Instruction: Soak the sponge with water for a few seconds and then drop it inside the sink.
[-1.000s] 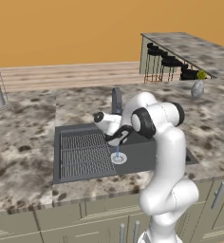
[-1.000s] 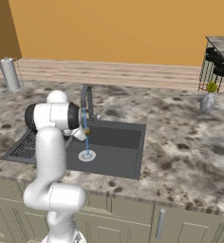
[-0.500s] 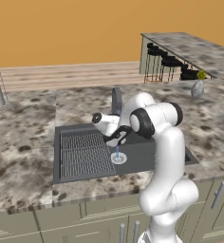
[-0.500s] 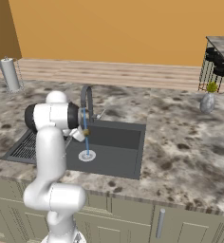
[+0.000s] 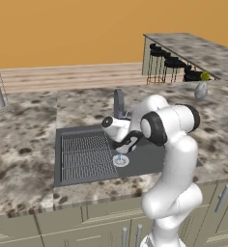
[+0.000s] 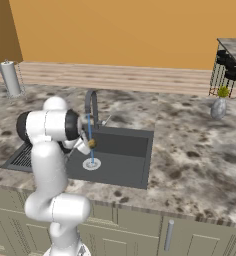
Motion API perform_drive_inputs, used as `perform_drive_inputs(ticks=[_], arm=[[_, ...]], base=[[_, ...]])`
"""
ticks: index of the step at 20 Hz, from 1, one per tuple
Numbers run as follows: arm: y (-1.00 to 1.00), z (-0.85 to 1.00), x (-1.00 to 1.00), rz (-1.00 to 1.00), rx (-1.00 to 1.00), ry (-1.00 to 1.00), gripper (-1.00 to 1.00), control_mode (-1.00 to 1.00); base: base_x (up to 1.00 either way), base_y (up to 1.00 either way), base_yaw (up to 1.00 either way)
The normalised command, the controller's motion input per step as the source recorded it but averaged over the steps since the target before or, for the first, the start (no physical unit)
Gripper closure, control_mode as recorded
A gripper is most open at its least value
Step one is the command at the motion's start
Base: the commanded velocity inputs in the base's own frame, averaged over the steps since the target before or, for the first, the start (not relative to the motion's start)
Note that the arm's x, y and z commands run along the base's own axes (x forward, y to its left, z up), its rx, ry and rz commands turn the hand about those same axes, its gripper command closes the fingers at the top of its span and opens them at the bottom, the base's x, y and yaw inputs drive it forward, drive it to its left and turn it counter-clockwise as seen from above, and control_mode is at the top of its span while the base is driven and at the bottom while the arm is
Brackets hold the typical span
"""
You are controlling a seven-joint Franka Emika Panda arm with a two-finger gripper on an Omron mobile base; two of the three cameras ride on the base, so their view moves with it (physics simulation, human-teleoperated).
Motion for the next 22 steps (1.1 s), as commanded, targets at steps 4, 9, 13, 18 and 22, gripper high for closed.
perform_drive_inputs(ticks=[4, 9, 13, 18, 22], arm=[[-0.26, 0.37, -0.35, 0.04, 0.05, 0.0, 1.0, -1.0], [-0.08, 0.41, -0.48, 0.1, 0.06, 0.0, 1.0, -1.0], [-0.11, 0.48, -0.12, 0.15, 0.01, 0.0, 1.0, -1.0], [-0.12, 0.37, -0.04, 0.2, 0.0, 0.07, 1.0, -1.0], [-0.23, 0.11, 0.0, 0.23, -0.01, 0.2, 1.0, -1.0]], base=[[0.0, 0.0, 0.0], [0.0, 0.0, 0.0], [0.0, 0.0, 0.0], [0.0, 0.0, 0.0], [0.0, 0.0, 0.0]])
